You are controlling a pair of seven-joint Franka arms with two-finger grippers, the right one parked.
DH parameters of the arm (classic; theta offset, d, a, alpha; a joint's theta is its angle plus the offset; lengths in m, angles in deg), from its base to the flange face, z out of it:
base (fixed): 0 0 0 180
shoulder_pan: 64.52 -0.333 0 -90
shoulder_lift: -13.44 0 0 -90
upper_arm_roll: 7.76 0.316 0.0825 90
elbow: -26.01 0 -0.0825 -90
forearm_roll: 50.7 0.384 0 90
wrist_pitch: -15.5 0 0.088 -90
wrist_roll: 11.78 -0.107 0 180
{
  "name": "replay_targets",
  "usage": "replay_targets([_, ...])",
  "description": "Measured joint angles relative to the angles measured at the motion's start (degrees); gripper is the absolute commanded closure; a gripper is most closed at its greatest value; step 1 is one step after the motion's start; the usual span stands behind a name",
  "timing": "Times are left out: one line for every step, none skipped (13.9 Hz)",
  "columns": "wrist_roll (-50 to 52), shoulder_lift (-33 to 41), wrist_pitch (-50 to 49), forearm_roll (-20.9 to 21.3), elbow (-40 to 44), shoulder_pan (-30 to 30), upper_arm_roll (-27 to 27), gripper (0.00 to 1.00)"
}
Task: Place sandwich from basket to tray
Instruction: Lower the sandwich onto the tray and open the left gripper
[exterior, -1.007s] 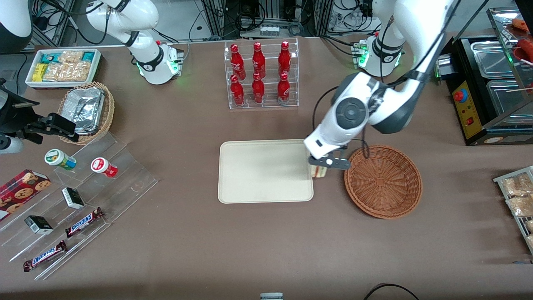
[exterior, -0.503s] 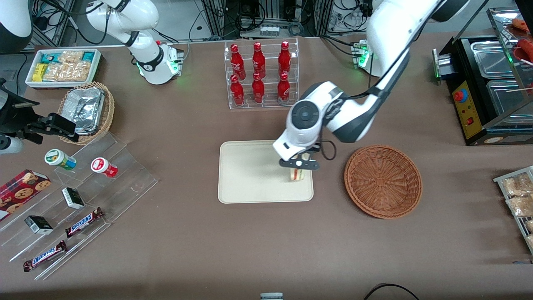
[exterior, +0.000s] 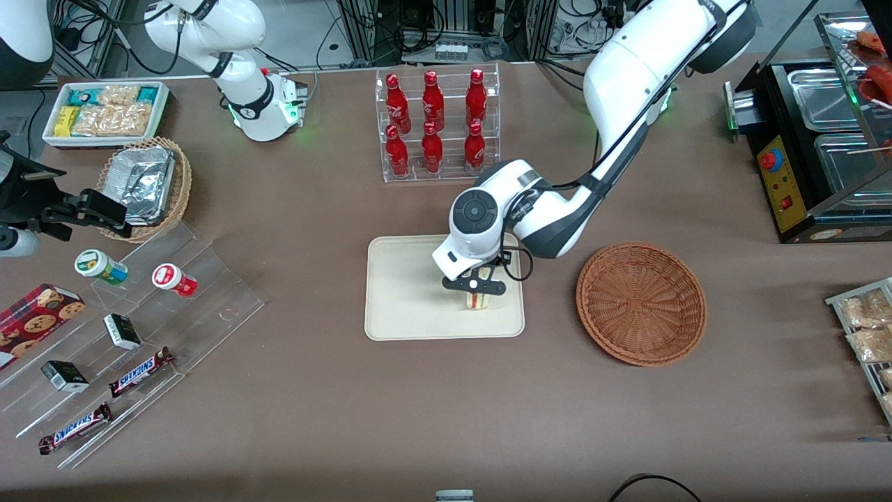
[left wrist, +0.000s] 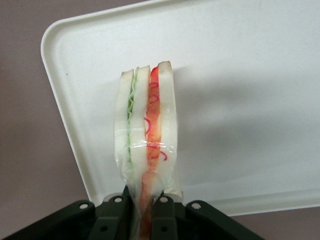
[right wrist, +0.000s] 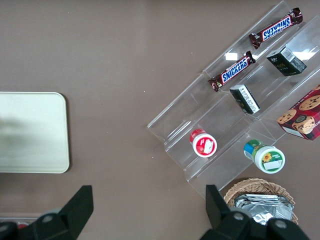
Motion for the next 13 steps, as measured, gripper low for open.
replay_targets([0.0,-0.74,0.31,0.36,0.28,0.02,0.02,1.0])
replay_targets([0.01,-1.39,0.73,1.07,0.45,0.02,0.04,1.0])
replay_targets([0.06,-1.93,0.88,1.58,0.55,0.02,0.06,1.0])
replay_targets([0.09,-2.36,1.0,1.81,0.6,0.02,0.06,1.0])
replay_targets([0.11,-2.63,1.11,1.89,0.65,0.03,0.06,0.85])
replay_targets([0.11,-2.75,1.34,1.9,0.7,0.03,0.06,0.46])
replay_targets([0.11,-2.8,1.6,1.9,0.77,0.04,0.06,0.18])
replay_targets([0.12,-2.87,1.73,1.91,0.91,0.04,0.06,0.0])
replay_targets([0.13,-2.95,1.81,1.92,1.11,0.07,0.07,0.0])
replay_targets([0.14,-3.04,1.83,1.93,1.3,0.19,0.07,0.0])
replay_targets([0.41,-3.15,1.83,1.93,1.59,0.4,0.09,0.0])
replay_targets([1.45,-3.24,1.83,1.93,1.96,0.59,0.11,0.0])
replay_targets([3.14,-3.28,1.83,1.94,2.24,0.7,0.13,0.0])
